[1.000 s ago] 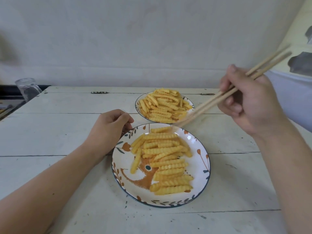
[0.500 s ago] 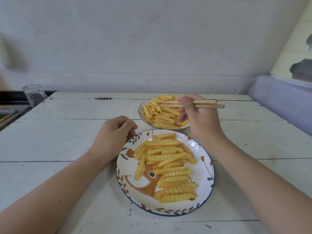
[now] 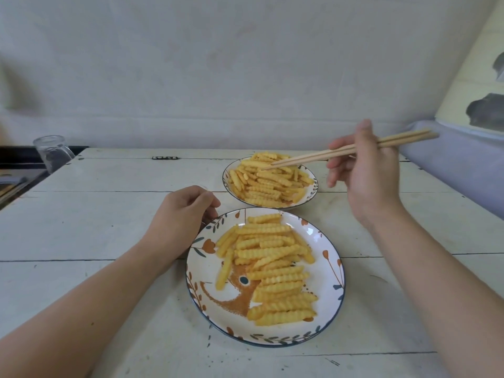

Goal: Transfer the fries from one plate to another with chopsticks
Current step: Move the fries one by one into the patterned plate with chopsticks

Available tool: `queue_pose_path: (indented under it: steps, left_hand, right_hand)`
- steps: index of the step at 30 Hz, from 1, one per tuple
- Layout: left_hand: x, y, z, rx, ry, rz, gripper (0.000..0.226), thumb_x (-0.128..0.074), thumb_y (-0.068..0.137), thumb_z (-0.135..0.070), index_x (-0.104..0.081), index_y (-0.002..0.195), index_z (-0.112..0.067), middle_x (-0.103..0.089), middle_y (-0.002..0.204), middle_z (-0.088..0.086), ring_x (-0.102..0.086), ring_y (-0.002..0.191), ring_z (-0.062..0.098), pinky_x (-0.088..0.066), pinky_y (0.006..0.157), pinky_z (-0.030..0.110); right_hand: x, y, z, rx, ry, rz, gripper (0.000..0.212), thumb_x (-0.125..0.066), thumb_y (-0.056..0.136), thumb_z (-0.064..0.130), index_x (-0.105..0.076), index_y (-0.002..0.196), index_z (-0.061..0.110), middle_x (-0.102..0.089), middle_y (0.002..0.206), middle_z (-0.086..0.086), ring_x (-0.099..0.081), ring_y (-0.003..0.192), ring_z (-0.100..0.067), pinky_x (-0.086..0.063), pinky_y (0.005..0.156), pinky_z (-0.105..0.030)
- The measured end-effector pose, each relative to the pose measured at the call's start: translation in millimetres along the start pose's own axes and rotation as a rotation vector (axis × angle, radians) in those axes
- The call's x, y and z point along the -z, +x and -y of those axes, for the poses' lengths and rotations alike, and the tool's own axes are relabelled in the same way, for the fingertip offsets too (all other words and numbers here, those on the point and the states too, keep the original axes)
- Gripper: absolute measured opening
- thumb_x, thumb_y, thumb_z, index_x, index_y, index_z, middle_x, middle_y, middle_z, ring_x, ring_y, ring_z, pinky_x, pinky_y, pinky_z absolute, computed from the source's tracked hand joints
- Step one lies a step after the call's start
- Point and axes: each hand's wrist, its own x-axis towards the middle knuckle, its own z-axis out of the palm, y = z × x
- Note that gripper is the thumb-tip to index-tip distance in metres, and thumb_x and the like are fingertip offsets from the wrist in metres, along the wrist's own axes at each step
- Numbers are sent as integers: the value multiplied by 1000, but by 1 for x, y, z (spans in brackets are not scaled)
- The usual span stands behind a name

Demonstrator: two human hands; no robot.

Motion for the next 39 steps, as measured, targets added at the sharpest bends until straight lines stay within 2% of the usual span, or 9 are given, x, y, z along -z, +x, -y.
queue_pose_path:
  steps: [3,7,15,22,25,28,32,35,39]
  left_hand:
    - [0,0,0,-4,-5,-5,29,-53,101,-19,-75,83,-14,-70,69,-5,-62,64,12,-53,72,36]
    - [-1,0,1,-2,-14,-14,29,-53,101,-18,-74,83,-13,-70,68,-5,-61,60,9,-52,69,33]
    - [-1,0,1,5,-14,-22,29,-52,102,-18,-74,84,-12,-69,66,-6,-59,58,7,-51,65,29]
    - [-2,0,1,6,-10,-20,29,-52,103,-18,-74,85,-11,-70,71,-2,-60,60,9,-52,62,26]
    - [-2,0,0,10,-9,-21,29,-51,103,-18,-74,86,-11,-70,73,-1,-60,58,8,-52,62,26]
    - [-2,0,0,7,-8,-19,29,-51,103,-18,-74,86,-12,-70,71,-2,-60,59,8,-52,62,26]
    - [-2,-1,-1,3,-6,-14,28,-52,102,-18,-74,85,-12,-70,69,-4,-60,63,13,-51,66,31]
    - [-1,-1,-1,8,-9,-4,28,-53,102,-19,-74,84,-12,-70,70,-2,-60,64,15,-51,66,32]
    - [-1,1,0,6,-14,15,28,-54,102,-19,-73,84,-11,-69,72,0,-58,65,16,-50,66,32]
  right_hand:
    - [22,4,23,-151,192,48,59,-43,105,40,-65,58,13,-49,49,-7,-38,38,-18,-28,41,-20]
    - [45,3,35,-285,171,329,56,-41,103,43,-63,61,13,-43,46,-7,-31,30,-13,-25,38,-15]
    - [40,-11,37,-309,45,690,48,-59,87,48,-65,64,6,-43,49,-15,-34,28,-15,-34,38,-19]
    - [45,-10,38,-274,-85,786,47,-78,70,52,-65,63,8,-44,49,-15,-34,28,-15,-32,37,-18]
    - [48,-7,40,-264,-89,772,51,-84,64,55,-65,62,8,-42,49,-14,-31,29,-15,-30,39,-16]
    - [50,-4,40,-232,11,677,41,-75,76,47,-63,61,11,-40,48,-9,-26,31,-11,-26,41,-15]
    - [43,3,31,-156,173,298,42,-53,98,36,-60,63,15,-44,53,-4,-28,36,-11,-19,42,-20]
    - [28,3,24,-60,13,6,50,-52,103,41,-58,62,13,-53,59,-4,-38,43,-14,-25,41,-24]
    - [-10,12,28,66,-280,122,47,-51,103,40,-67,74,7,-56,55,-5,-46,37,-18,-38,39,-25]
